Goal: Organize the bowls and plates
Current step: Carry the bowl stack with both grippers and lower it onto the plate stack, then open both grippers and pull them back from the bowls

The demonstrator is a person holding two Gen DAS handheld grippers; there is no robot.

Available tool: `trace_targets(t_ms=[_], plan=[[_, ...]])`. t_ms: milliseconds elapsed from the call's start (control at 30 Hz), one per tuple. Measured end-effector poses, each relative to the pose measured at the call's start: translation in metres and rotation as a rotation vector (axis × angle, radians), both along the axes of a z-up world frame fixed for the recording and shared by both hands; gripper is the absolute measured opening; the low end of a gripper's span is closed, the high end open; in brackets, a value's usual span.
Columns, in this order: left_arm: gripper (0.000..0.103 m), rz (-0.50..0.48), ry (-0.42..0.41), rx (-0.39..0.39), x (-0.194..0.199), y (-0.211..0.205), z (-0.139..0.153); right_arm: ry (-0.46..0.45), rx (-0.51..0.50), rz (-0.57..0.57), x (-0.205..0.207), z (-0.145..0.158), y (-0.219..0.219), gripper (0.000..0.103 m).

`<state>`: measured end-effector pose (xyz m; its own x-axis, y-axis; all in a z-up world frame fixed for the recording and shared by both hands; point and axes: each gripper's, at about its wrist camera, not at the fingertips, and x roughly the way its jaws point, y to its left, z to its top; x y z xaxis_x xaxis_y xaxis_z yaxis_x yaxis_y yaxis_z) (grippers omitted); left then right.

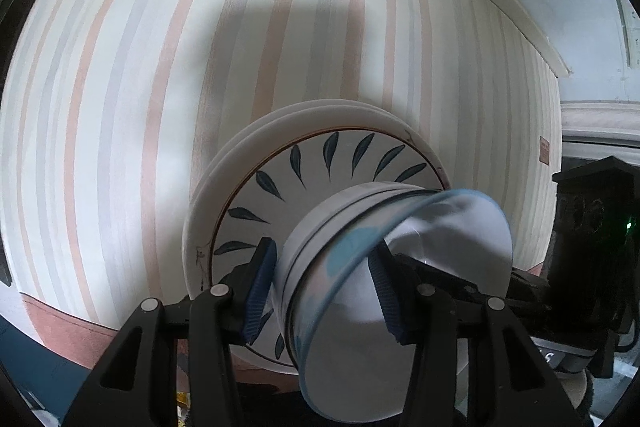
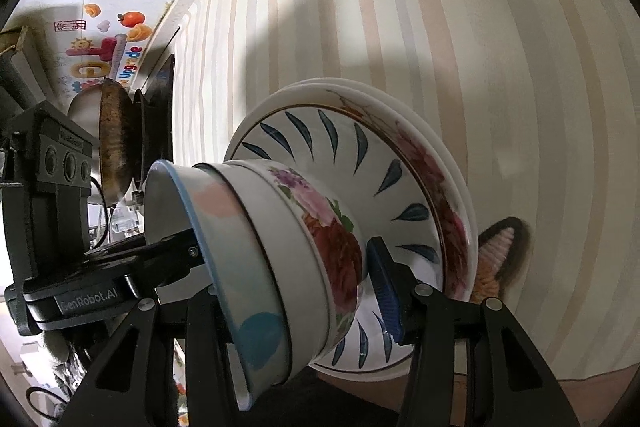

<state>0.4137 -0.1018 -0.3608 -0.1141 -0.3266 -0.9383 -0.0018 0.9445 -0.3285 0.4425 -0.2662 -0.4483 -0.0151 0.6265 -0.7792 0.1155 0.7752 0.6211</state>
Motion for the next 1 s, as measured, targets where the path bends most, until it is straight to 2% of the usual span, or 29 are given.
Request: trace_targets(t_ms=[133, 300, 533, 633, 700, 733, 767, 800, 900, 967, 1000], plan=[[0.044, -0.013, -0.034, 0.032, -0.006, -0.004, 0.008, -0.008, -0.016, -0.01, -0.002, 0.006, -0.002, 0.052], [0.044, -0.023, -0.101, 0.064, -0.016, -0.005, 0.028, -0.075, -0.064, -0.002, -0.006, 0.032, -0.004, 0.052], [0.046, -0.038, -0.236, 0.147, -0.04, -0.002, 0.068, -0.196, -0.24, 0.009, -0.023, 0.08, -0.004, 0.052], [0.047, -0.037, -0.288, 0.179, -0.05, 0.003, 0.081, -0.236, -0.305, -0.001, -0.034, 0.1, -0.004, 0.059], [0.056, -0.032, -0.311, 0.184, -0.055, 0.008, 0.087, -0.257, -0.331, -0.017, -0.044, 0.112, -0.008, 0.068], [0.068, -0.03, -0.326, 0.187, -0.058, 0.011, 0.091, -0.273, -0.345, -0.029, -0.049, 0.118, -0.01, 0.073], [0.08, -0.033, -0.344, 0.196, -0.061, 0.014, 0.096, -0.287, -0.36, -0.038, -0.054, 0.126, -0.011, 0.081], [0.082, -0.034, -0.359, 0.204, -0.063, 0.014, 0.1, -0.3, -0.372, -0.045, -0.059, 0.132, -0.011, 0.086], [0.083, -0.028, -0.414, 0.218, -0.071, 0.021, 0.113, -0.337, -0.408, -0.08, -0.075, 0.151, -0.013, 0.089], [0.091, -0.031, -0.443, 0.214, -0.08, 0.025, 0.122, -0.36, -0.427, -0.102, -0.086, 0.164, -0.012, 0.09], [0.091, -0.033, -0.454, 0.213, -0.083, 0.027, 0.126, -0.374, -0.438, -0.114, -0.092, 0.169, -0.01, 0.091]])
